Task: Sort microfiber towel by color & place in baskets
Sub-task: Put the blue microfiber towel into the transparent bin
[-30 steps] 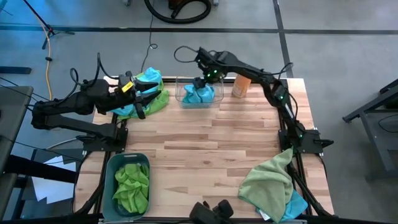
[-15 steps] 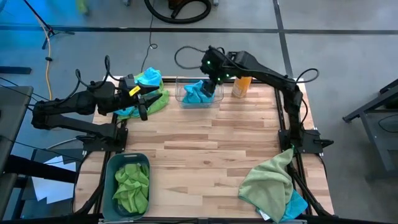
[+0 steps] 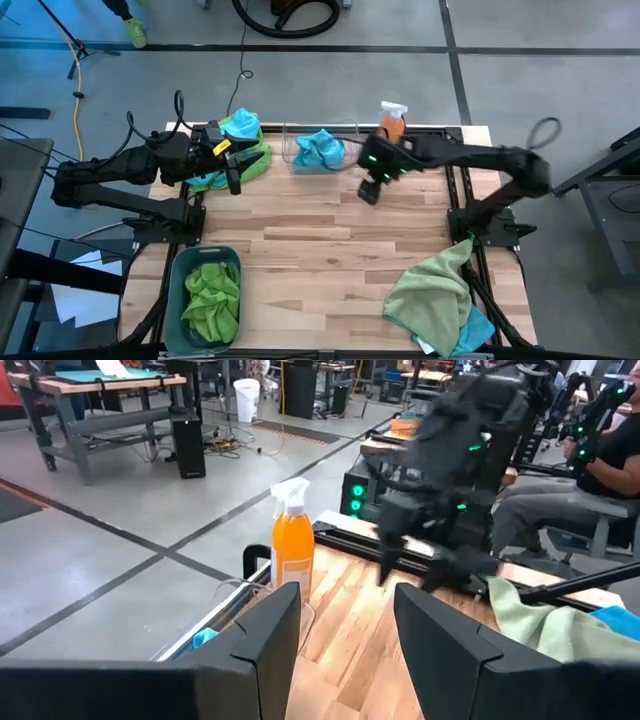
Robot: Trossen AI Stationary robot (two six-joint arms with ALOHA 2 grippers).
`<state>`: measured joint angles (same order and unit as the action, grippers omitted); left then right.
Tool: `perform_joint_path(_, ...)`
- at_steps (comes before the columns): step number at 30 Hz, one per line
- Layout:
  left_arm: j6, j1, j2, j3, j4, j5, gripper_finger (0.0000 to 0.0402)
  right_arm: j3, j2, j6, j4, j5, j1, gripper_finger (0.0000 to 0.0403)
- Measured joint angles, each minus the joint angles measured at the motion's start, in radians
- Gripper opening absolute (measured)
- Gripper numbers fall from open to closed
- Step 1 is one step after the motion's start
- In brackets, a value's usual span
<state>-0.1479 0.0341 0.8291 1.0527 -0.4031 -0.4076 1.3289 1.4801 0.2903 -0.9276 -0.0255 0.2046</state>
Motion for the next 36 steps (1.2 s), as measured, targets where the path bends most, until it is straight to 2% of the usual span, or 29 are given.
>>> perform_joint_path(4,-0.020,0.000,0.000,0.000,0.001,0.000,0.0154,-0.204,-0.205,0.130,0.243,0.074,-0.058,0.0259)
perform_joint_path(7,-0.034,0.000,0.000,0.000,0.001,0.001,0.0154,-0.298,-0.322,0.186,0.449,0.079,-0.100,0.0259)
perform_joint_path(10,-0.034,0.000,0.000,0.000,0.005,0.001,0.0154,-0.364,-0.389,0.104,0.606,0.079,-0.121,0.0259)
perform_joint_path(14,-0.034,0.000,0.003,0.000,0.005,0.001,0.0154,-0.378,-0.411,0.102,0.768,0.085,-0.124,0.0259)
perform_joint_path(22,-0.033,0.000,0.015,-0.001,0.005,0.001,0.0154,-0.362,-0.368,0.002,0.813,0.107,-0.124,0.0259)
perform_joint_path(27,-0.023,0.000,0.018,-0.001,0.002,0.001,0.0154,-0.362,-0.362,-0.004,0.806,0.157,-0.124,0.0259)
perform_joint_path(36,0.021,0.000,0.018,-0.001,0.004,0.001,0.0154,-0.362,-0.361,-0.041,0.799,0.159,-0.127,0.0259)
